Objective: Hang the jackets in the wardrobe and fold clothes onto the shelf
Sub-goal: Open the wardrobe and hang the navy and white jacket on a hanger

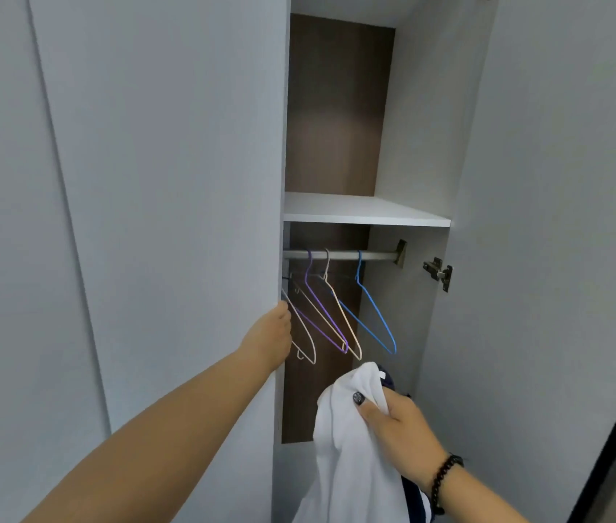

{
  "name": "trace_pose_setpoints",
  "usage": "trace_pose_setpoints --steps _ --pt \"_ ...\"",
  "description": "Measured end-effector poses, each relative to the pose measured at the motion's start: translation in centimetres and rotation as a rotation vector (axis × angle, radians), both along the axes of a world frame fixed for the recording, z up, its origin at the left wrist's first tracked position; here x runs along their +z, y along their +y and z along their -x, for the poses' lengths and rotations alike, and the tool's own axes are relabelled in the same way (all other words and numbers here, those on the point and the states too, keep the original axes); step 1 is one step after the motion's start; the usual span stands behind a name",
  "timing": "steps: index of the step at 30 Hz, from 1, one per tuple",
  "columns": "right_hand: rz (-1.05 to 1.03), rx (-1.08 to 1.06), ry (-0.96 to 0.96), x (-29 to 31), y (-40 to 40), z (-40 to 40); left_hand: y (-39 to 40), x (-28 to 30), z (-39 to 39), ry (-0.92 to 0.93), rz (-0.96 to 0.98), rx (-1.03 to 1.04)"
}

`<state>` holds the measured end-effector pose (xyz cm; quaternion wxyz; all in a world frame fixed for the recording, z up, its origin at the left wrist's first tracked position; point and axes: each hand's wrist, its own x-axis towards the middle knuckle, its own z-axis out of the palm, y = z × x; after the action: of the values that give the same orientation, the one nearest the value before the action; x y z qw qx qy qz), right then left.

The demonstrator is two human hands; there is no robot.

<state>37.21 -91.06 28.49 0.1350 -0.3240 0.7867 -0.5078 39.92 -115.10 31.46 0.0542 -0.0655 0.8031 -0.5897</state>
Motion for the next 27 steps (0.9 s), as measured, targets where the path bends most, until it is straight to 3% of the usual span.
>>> trace_pose_setpoints --steps 8,18,27 --pt "-0.015 0.185 -0.002 -0.2 3.3 -3.9 4.3 -0.1 -9.1 0.155 -0.189 0.076" --pt "-0.042 0.321 -0.242 -4.0 5.6 -7.6 5.3 -0.8 -19.7 0.199 -0.24 0.181" --pt "-0.02 0.326 -0.187 -2.4 1.7 -11.5 2.7 -2.2 -26.7 -0.001 -0.257 0.067"
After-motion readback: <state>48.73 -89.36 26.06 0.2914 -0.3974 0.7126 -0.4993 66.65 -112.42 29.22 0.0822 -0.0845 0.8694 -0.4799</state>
